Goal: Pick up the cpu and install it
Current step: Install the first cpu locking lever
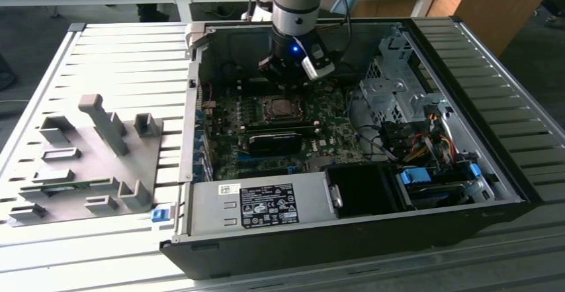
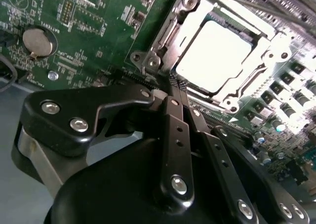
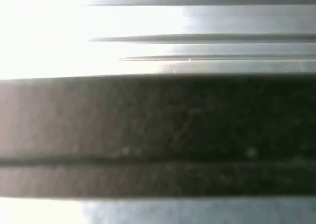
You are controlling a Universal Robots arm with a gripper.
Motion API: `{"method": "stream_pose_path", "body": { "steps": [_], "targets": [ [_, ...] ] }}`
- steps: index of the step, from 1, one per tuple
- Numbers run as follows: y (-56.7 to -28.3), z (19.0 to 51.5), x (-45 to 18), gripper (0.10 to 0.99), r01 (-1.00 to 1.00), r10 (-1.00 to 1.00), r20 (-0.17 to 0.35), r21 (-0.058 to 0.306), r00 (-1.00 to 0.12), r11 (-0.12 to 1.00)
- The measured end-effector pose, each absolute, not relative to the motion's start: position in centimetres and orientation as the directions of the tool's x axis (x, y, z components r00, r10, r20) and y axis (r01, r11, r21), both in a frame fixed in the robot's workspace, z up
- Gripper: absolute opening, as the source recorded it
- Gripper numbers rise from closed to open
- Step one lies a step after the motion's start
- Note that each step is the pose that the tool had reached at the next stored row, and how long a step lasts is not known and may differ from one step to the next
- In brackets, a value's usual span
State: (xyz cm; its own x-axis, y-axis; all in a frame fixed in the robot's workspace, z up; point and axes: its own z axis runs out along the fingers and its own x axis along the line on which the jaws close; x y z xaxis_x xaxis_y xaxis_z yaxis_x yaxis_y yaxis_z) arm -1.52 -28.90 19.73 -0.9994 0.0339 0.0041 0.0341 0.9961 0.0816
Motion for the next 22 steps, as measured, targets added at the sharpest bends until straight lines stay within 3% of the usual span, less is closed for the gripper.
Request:
{"method": "stream_pose_path", "body": {
  "steps": [11,22],
  "targets": [
    [-28.9,21.9,-1.5,0.106,0.034,0.034,0.004,0.090,-0.999,0.995],
    [-29.6,21.9,-1.5,0.106,0.034,0.034,0.004,0.091,-0.999,0.995]
  ]
}}
